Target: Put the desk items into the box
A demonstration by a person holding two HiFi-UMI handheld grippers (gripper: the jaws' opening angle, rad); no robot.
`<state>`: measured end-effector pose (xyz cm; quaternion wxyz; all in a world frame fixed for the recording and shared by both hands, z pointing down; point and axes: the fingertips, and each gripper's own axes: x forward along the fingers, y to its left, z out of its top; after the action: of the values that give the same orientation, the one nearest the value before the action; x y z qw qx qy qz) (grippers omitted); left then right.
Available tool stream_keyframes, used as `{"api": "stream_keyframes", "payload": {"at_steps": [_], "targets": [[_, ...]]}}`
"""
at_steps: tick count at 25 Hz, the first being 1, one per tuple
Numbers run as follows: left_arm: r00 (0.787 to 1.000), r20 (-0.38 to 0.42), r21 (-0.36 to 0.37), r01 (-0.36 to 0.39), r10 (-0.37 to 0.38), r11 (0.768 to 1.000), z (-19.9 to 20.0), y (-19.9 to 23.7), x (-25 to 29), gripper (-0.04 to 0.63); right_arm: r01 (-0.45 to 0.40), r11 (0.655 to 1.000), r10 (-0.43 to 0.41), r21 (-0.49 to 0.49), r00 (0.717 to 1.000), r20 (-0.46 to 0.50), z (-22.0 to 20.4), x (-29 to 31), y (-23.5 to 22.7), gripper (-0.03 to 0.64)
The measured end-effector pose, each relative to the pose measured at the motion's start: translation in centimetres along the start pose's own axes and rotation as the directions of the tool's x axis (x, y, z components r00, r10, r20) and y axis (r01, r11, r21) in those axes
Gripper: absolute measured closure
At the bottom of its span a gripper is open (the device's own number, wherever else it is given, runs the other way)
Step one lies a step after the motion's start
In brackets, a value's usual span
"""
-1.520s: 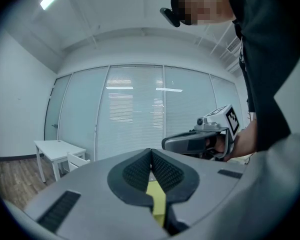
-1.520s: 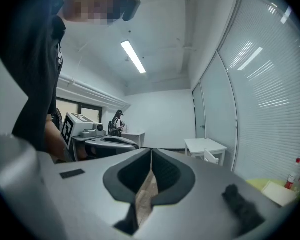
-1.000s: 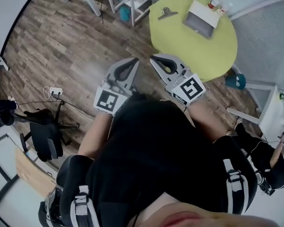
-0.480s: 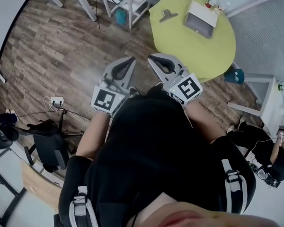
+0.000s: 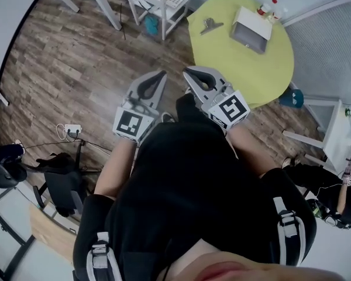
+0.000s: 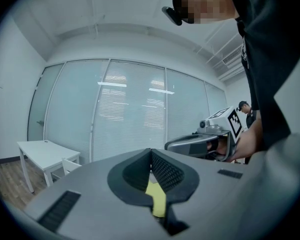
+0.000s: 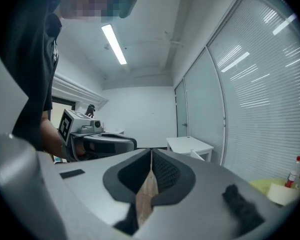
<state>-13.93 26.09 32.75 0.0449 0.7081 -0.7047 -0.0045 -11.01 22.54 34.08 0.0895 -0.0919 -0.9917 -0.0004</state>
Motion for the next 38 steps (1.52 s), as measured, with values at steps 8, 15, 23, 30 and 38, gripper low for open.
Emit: {"api": "stream_keyframes", "payload": {"at_steps": [8,15,23,30,38], "targets": [[1.0,-0.016,0.008,0.004,-0.004,1.0,-0.3,2.5,5.6,0.583,0.04,0.999,-0.04,0.013,0.999,-0.01,-1.1,1.3,-6.9,0.598],[1.0,-0.017,0.014,0.018,-0.018,1.0,-0.2,4.1,12.2,0.583,0.06,0.998,-0.059,0.029,0.998,-0.027,-1.8,1.7,-13.5,0.598],[0.996,-0.073,0.02,0.045,-0.044,0.999,-1.5,4.8,19.9,0.583,0.069,0.997,-0.067,0.039,0.996,-0.05,-3.0,1.1,-20.6,0.598],[0.993,-0.102,0.018,0.057,-0.055,0.998,-2.6,3.9,25.8,0.583,0.099,0.991,-0.092,0.086,0.992,-0.084,-5.7,-1.2,-25.9,0.598],[0.991,-0.102,0.005,0.091,-0.09,0.996,-4.5,3.3,30.4,0.583,0.161,0.979,-0.144,0.124,0.98,-0.135,-8.9,-1.9,-30.8,0.597]]}}
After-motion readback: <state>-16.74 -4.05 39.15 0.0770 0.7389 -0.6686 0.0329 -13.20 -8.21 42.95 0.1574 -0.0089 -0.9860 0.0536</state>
